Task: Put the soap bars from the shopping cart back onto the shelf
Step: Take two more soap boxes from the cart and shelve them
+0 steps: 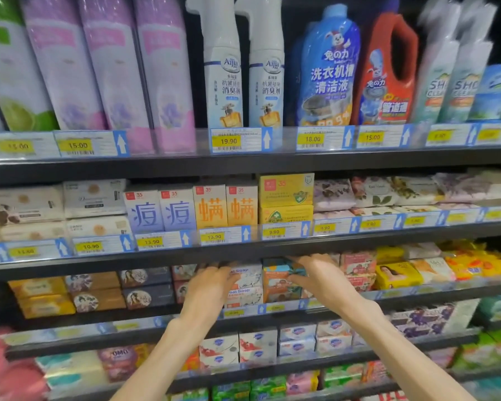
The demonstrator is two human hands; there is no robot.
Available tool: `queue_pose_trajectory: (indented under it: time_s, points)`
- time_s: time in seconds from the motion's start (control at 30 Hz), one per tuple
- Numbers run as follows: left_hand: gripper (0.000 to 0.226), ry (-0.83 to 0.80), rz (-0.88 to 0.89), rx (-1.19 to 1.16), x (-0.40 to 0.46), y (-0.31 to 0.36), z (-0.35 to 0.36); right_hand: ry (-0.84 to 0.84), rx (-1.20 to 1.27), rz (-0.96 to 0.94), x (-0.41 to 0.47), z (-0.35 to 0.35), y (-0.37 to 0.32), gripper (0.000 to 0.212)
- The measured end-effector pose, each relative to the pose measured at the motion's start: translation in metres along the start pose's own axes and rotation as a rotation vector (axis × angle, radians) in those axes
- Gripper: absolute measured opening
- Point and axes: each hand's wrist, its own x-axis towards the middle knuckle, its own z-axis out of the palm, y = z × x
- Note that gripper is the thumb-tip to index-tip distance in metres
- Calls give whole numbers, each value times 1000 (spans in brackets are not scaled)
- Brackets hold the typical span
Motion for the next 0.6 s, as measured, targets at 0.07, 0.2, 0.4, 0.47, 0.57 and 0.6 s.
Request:
queue_pose_trajectory:
  time_s: [0.07,0.2,0.4,0.47,0.57,0.6]
  points:
    - [28,7,-12,23,0,3,-1,19,-52,-23,0,2,1,54]
    - [35,-21,-34,-33,2,2,-1,21,-8,-52,1,-1,0,53]
    - [33,1,-2,-18,1,1,-3,-109,-115,42,15,-3,-8,53]
    - [31,3,2,3,1,3,-3,-157,-159,91,20,-4,-9,52]
    - [27,19,22,48,1,2,-1,-185,-242,87,22,-4,-11,51]
    - [26,32,25,56,1,1,0,-177,-251,84,22,-4,-12,51]
